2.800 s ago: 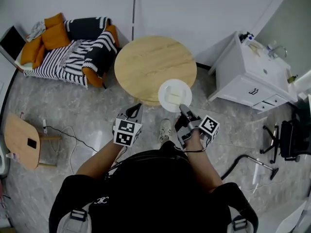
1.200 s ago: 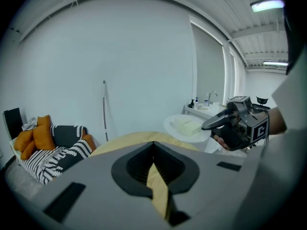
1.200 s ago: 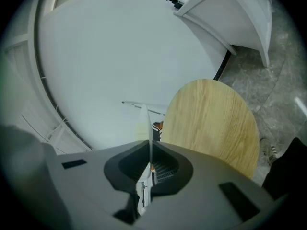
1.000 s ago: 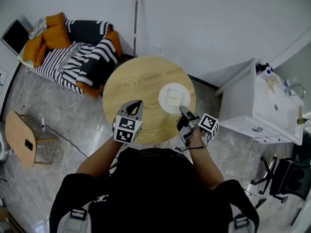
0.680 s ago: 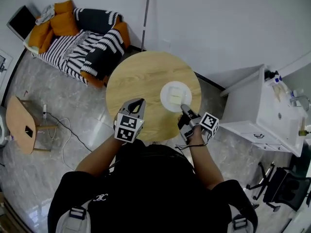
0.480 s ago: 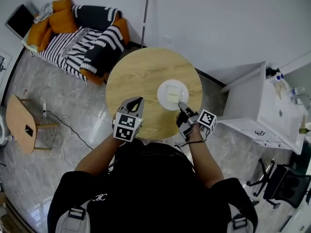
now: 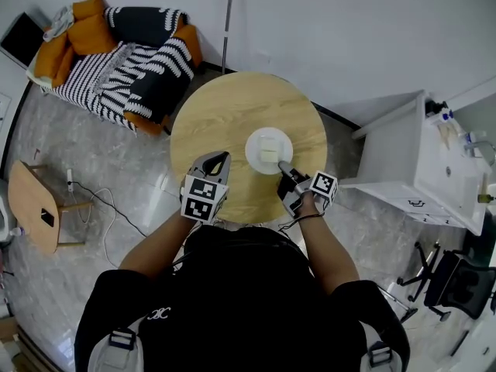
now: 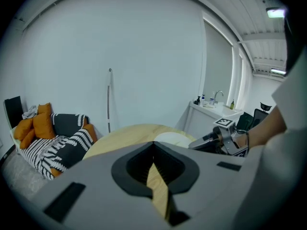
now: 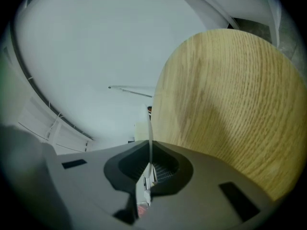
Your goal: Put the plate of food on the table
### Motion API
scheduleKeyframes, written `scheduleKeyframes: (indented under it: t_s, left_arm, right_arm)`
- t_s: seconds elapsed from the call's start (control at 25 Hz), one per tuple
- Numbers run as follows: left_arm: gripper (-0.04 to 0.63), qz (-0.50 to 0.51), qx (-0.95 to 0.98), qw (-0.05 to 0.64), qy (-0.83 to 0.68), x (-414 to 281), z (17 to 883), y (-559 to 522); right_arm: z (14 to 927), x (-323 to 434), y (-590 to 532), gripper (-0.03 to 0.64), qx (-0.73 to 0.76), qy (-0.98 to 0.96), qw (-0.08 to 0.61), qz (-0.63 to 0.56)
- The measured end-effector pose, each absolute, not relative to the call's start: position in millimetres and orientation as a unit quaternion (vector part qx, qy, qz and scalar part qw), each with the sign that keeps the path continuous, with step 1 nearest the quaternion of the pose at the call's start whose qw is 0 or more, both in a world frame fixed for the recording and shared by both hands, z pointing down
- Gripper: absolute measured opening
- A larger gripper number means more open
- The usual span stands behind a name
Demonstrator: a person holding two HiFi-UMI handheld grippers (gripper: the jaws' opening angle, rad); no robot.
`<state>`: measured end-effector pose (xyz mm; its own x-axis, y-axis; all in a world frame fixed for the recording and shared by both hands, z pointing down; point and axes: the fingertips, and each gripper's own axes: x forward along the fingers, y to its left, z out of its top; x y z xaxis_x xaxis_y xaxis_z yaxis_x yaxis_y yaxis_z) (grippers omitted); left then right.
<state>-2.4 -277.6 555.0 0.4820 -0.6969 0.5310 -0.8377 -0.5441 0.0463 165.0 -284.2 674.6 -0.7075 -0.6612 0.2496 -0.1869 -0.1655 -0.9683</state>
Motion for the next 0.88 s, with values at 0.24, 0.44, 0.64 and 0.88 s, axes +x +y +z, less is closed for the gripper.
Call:
scheduleKeyframes:
  t_s: [0.24,0.44,0.64,0.88]
  left_arm:
    - [0.008,0.231,0.844,0.161,-0.456,-15,559,-284]
    - [0.008,0.233,0.843,0.163,-0.456,-30,561,-290]
    - [0.008,0.233,0.840,0.167,-0.460,-48,562,-296]
    - [0.008,0.236,0.838,0.174,-0.460,-57,568,-296]
  right_arm:
    - [701,164,-285,0.017,-0.342,0.620,0.138,-0.693]
    - [709,146,-285,0.017,-0.326,0.632,0.109,-0.694]
    - [723,138,-283,0.017,-0.341,0.623,0.097,-0.698]
    - [736,136,-272,0.017,-0.352,0.614,0.082,-0.701]
